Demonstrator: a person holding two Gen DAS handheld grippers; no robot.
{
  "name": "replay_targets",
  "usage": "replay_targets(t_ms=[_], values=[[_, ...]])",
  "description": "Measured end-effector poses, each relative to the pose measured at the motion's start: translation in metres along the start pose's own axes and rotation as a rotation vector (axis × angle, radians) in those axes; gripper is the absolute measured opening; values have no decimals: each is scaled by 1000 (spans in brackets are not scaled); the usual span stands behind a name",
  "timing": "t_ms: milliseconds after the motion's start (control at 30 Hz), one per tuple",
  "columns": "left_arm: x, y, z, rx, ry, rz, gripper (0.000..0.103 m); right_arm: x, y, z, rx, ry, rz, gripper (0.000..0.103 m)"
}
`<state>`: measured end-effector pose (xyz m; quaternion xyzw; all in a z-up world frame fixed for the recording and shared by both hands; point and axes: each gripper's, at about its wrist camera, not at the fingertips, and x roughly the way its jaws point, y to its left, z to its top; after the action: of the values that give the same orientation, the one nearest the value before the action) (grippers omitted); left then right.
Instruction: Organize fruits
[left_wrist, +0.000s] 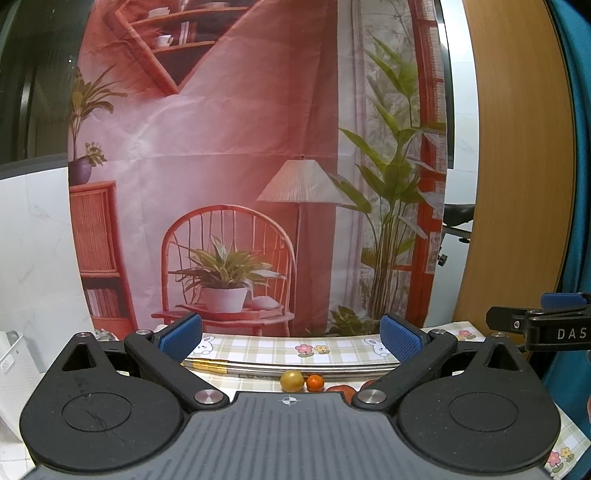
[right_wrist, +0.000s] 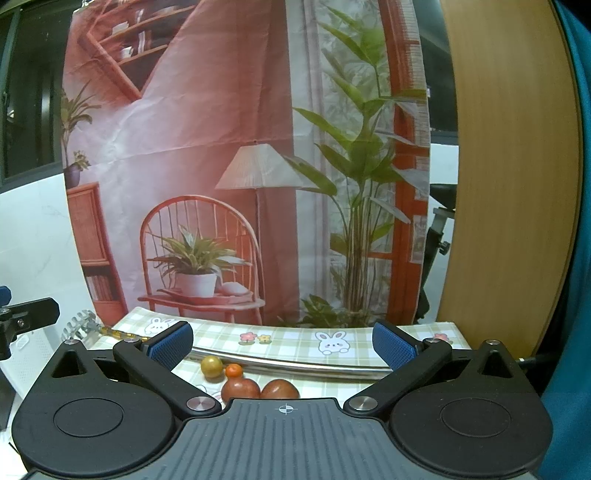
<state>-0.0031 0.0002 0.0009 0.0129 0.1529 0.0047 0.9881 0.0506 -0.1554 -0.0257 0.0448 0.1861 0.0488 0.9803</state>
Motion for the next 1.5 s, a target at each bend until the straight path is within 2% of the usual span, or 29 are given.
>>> replay_targets(t_ms=[1500], values=[[2, 1, -4, -6, 4, -6, 103, 2, 1, -2, 0, 8, -4, 103]])
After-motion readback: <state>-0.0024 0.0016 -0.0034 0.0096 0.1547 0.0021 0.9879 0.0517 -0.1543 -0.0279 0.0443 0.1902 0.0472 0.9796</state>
